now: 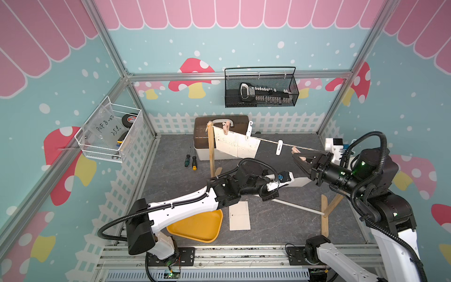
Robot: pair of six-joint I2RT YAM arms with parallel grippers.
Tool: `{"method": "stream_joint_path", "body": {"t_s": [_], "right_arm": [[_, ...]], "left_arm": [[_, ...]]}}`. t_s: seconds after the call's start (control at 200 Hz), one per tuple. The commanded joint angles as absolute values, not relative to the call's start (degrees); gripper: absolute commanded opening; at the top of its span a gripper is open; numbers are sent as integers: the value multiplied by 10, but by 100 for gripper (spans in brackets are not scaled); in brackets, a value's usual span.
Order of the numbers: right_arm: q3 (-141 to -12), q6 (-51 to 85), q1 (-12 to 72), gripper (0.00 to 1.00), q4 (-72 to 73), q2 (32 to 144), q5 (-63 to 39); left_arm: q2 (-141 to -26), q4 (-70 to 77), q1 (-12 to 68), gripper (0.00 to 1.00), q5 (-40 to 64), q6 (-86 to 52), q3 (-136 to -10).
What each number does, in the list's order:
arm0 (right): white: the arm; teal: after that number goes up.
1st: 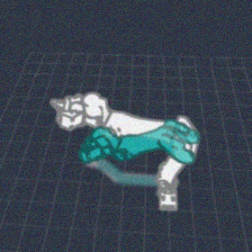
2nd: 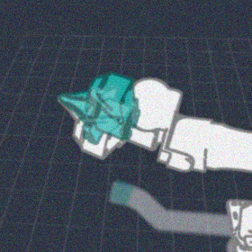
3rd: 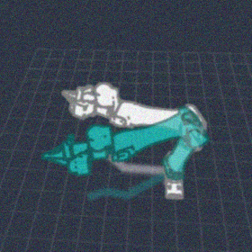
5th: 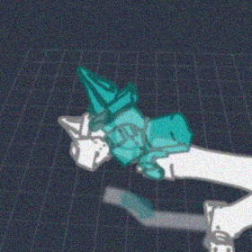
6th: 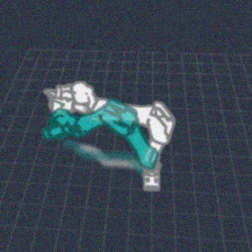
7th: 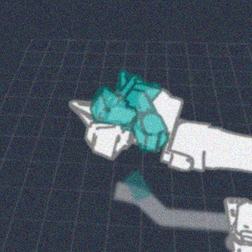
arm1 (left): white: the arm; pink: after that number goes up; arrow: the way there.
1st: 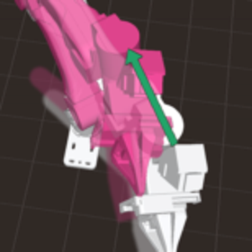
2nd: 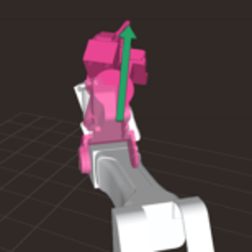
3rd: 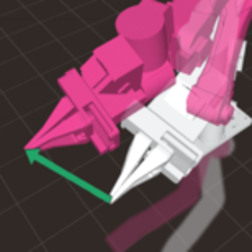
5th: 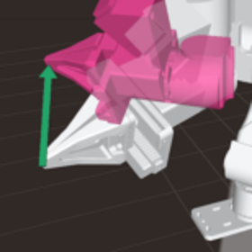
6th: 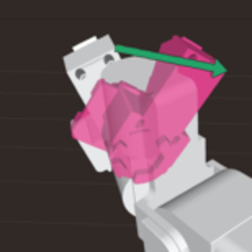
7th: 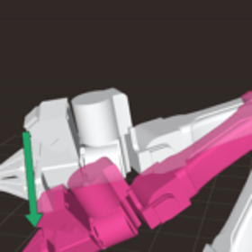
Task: Remove the postcards from the strings
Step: Remove the clamp from the clothesline, then place the clamp in the storage box.
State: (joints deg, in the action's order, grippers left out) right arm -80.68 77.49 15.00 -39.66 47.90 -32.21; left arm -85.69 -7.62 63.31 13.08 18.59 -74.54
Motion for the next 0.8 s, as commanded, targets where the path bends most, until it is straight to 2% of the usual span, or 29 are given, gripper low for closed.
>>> {"method": "stream_joint_path", "body": {"t_s": [0.0, 0.115, 0.255, 0.49, 0.59, 0.796], "right_arm": [[-795, 741, 148, 12, -315, 466, -377], [-802, 667, 148, 13, -342, 462, -382], [-796, 575, 149, 13, -382, 463, -385], [-733, 489, 169, 14, -383, 465, -383], [-715, 464, 226, 14, -374, 476, -342], [-708, 420, 423, 15, -370, 535, -191]], "left_arm": [[-809, -159, 634, 0, 146, 93, -707], [-727, -187, 634, 0, 115, 37, -628], [-602, -213, 632, 0, 30, -35, -547], [-444, -232, 589, 0, -116, -107, -518], [-429, -245, 533, 0, -119, -123, -537], [-425, -286, 409, 0, -79, -140, -570]]}}
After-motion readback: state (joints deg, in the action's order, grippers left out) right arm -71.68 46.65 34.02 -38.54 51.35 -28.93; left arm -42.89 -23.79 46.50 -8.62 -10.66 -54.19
